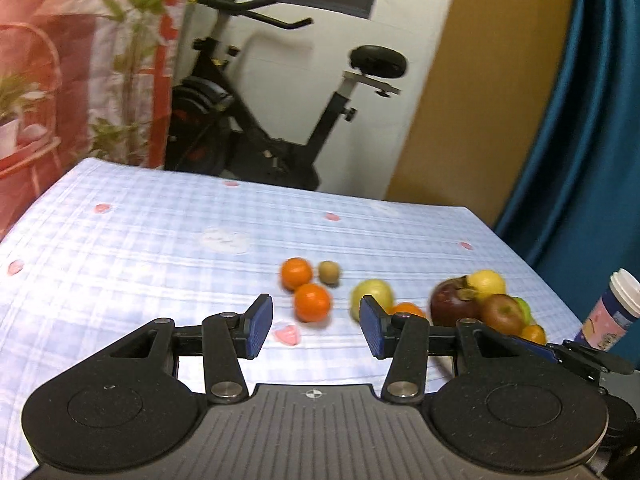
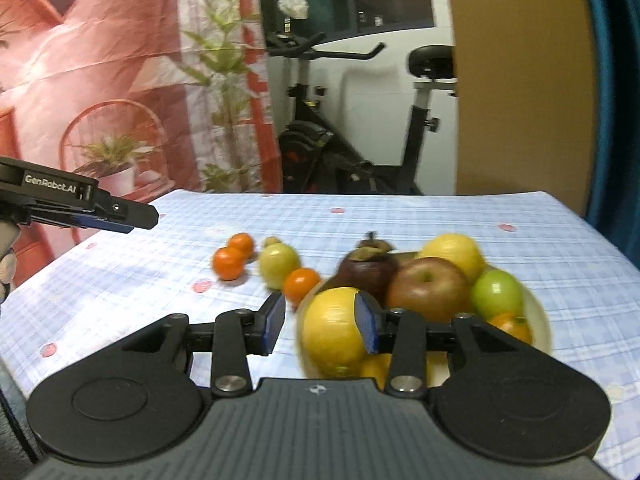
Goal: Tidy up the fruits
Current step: 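Move the left tool toward the small brown round fruit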
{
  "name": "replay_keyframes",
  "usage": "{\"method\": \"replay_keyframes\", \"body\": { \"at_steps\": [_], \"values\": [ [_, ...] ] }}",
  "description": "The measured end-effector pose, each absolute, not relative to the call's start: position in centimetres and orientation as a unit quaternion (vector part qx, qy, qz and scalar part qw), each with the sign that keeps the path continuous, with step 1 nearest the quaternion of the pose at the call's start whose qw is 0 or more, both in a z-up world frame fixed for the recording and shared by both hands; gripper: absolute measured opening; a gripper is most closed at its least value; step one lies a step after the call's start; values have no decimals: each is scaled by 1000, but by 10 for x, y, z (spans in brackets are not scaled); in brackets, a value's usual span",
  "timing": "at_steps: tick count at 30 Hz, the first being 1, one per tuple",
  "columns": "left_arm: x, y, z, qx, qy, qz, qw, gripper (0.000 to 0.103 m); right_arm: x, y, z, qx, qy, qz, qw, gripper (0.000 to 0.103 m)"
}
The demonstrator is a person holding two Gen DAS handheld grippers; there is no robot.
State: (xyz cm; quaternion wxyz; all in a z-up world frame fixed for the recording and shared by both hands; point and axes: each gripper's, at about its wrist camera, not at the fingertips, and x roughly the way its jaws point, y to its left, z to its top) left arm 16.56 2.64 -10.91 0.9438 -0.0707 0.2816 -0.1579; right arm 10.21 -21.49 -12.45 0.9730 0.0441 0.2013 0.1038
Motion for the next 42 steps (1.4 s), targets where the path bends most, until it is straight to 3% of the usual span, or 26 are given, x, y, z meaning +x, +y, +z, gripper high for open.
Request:
{"method": "replay_keyframes", "body": {
  "at_steps": [27, 29, 33, 42],
  "values": [
    [168, 36, -142, -65, 312, -157, 935, 51, 131, -122, -156, -12, 286, 270, 919, 42],
    [168, 35, -142, -62, 314, -157, 934, 51, 133, -118, -159, -16, 292, 276, 916, 40],
    [167, 33, -143, -55, 315, -154, 935, 51, 136, -116, -163, -11, 295, 280, 913, 27],
    [167, 42, -141, -66, 315, -119, 939, 51, 153, -111, -157, 9, 296, 270, 916, 30]
  ]
}}
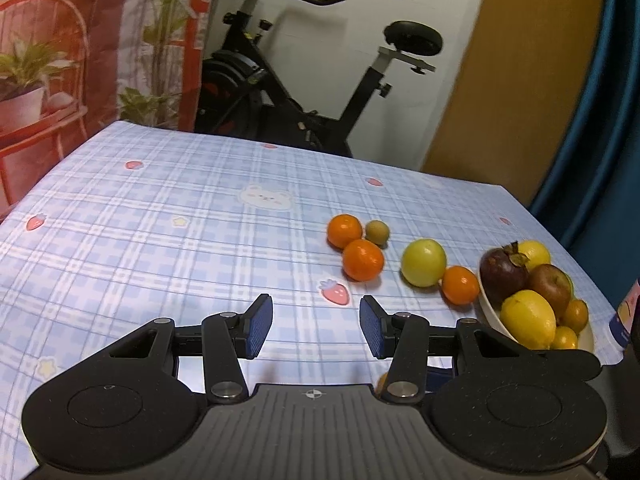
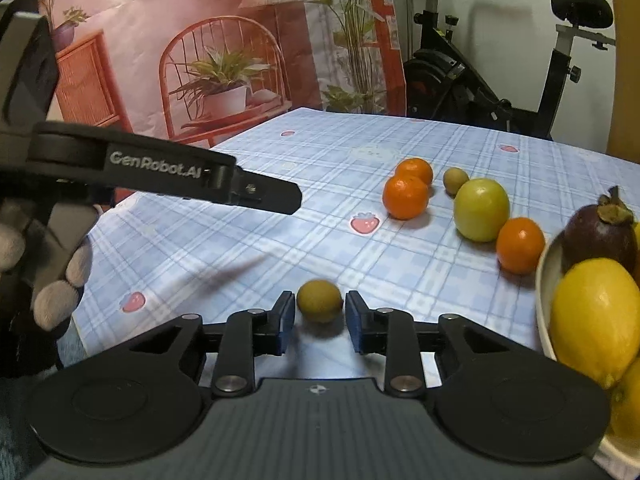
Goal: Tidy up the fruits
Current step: 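Move the left tool toward the small brown round fruit, then close the left tool on the small brown round fruit and lift it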
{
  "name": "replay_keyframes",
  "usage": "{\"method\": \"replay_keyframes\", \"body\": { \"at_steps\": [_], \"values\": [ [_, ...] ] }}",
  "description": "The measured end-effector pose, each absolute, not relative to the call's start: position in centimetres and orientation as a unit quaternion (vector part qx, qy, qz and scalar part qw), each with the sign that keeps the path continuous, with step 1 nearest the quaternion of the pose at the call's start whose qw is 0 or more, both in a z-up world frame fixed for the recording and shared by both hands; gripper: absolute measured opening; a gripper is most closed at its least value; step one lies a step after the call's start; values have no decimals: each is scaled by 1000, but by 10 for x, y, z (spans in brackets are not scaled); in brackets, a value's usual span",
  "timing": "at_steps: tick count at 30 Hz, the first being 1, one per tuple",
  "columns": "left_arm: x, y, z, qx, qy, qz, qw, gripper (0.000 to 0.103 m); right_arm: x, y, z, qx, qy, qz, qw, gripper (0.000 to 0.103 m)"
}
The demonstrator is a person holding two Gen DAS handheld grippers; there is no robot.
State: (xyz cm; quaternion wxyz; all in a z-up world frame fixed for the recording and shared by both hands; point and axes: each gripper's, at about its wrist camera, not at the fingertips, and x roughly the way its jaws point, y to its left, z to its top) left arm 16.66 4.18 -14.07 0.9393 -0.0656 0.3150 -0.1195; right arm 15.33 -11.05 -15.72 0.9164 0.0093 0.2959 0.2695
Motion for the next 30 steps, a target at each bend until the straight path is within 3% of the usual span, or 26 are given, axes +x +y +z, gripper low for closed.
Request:
{"method": "replay_keyframes", "body": {
  "at_steps": [9, 24, 26, 28, 30],
  "values": [
    [163, 39, -136, -57, 314, -110, 941, 51, 153, -109, -160, 7, 289, 272, 918, 30],
    [196, -9, -72, 1, 259, -147, 955, 50, 130, -191, -117, 78, 159, 171, 969, 30],
    [210, -21, -72, 16, 264, -161, 951, 47, 131, -202, -113, 80, 145, 154, 974, 30],
    [229, -34, -80, 30, 281, -172, 944, 35, 134, -212, -112, 87, 142, 140, 976, 30],
    [248, -46, -93, 40, 306, -179, 934, 29, 137, -223, -113, 99, 142, 126, 977, 30]
  ]
}}
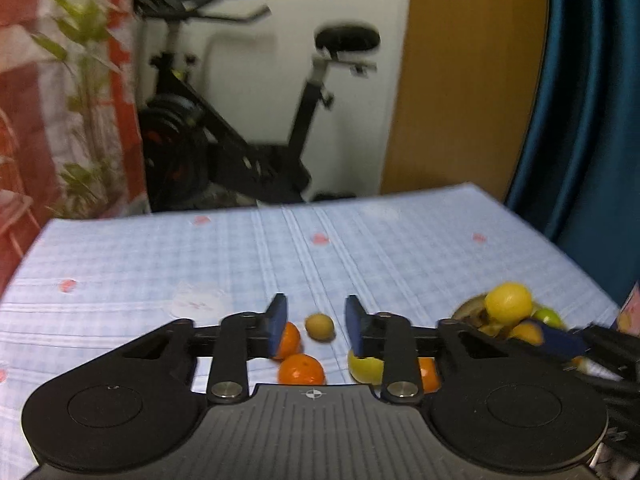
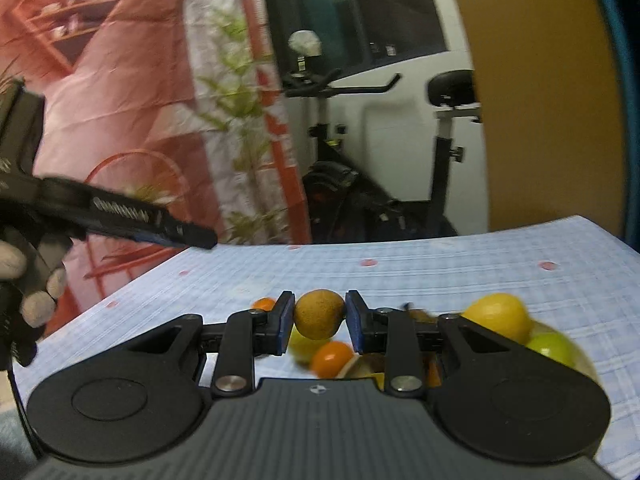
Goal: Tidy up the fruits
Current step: 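Close the left tool on the small brown round fruit and lift it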
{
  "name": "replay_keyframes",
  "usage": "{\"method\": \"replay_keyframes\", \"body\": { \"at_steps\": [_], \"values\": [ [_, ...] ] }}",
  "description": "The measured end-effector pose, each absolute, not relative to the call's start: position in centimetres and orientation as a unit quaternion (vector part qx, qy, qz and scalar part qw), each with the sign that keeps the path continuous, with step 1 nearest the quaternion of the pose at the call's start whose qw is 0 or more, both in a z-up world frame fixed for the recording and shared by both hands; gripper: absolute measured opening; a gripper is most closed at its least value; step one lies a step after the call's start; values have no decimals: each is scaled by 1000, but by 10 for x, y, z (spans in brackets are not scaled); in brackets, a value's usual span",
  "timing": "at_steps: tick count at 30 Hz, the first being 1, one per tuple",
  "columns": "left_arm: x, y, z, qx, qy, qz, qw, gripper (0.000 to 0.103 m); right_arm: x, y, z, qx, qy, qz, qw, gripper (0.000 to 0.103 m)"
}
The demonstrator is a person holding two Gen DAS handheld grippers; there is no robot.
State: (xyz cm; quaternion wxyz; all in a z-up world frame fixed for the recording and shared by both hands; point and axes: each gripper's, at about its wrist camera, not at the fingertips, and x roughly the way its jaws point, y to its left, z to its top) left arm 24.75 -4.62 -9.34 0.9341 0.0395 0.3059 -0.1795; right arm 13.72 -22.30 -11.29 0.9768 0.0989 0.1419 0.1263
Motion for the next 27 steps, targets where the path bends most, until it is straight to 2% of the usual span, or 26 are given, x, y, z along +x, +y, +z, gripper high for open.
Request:
{"method": "replay_keyframes", "body": {
  "at_steps": [9, 13, 27],
  "values": [
    [306, -75, -135, 75, 348, -190, 915, 28, 141, -260, -121, 132, 154, 95, 975, 30],
    [317, -84, -147, 110, 359, -192, 907, 29, 142, -264, -123, 141, 160, 93, 973, 30],
    [318, -86, -157, 133, 377, -200, 894, 30, 142, -261, -126, 144, 169, 96, 970, 30]
  ]
}}
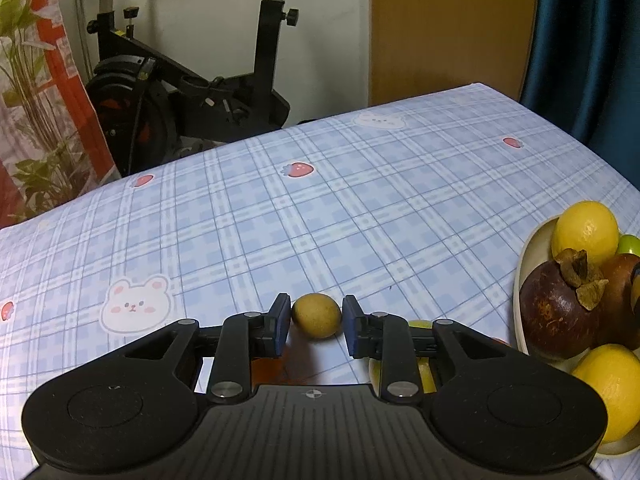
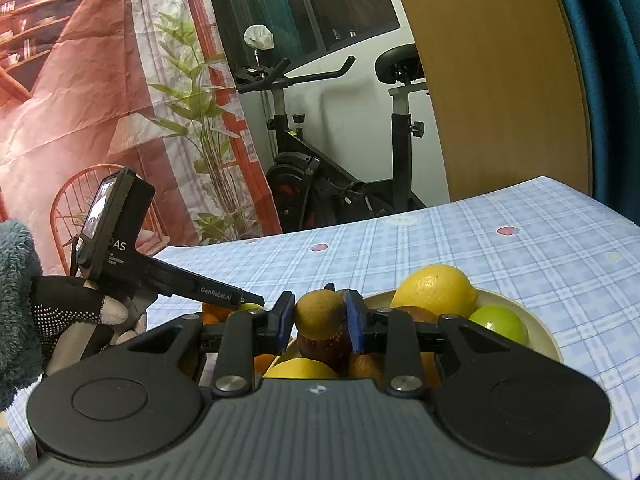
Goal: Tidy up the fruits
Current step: 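Close the left tool on the small brown round fruit and lift it, then carry the brown fruit over the plate, lower it and open the left tool, then move the left tool back to the yellow-green fruit beside the tangerines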
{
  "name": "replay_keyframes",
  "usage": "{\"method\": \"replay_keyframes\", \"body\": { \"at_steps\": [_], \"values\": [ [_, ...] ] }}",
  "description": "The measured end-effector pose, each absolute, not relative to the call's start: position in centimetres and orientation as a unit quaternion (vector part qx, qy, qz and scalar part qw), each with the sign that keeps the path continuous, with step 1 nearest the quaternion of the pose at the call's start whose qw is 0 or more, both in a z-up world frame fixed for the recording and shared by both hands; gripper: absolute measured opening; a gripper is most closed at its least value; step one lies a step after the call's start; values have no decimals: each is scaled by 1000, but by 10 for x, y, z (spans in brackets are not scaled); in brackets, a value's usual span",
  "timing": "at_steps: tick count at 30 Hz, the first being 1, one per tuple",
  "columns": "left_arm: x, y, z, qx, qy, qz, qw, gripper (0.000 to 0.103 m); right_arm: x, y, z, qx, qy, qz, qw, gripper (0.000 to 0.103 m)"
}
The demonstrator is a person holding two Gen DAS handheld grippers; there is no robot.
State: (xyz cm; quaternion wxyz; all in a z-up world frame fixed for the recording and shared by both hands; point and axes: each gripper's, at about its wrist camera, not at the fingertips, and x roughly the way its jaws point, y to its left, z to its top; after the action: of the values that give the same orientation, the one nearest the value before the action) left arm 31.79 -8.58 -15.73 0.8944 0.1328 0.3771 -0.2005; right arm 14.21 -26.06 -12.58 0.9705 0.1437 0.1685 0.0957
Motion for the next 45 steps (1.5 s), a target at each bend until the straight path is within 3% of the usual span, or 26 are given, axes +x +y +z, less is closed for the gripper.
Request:
{"method": "replay_keyframes", "body": {
  "at_steps": [14, 26, 42, 45],
  "values": [
    [238, -99, -112, 83, 320, -274, 903, 30, 128, -265, -117, 132, 165, 81, 974, 30],
    [172, -148, -120, 93, 301, -377, 871, 30, 89, -285, -116, 105, 168, 24, 980, 30],
    [188, -168, -137, 98, 330, -370, 863, 30, 91, -288, -140, 91, 198, 22, 976, 30],
    [190, -167, -136, 96, 333, -363, 865, 35, 91, -288, -141, 91, 199, 23, 976, 31]
  ]
}}
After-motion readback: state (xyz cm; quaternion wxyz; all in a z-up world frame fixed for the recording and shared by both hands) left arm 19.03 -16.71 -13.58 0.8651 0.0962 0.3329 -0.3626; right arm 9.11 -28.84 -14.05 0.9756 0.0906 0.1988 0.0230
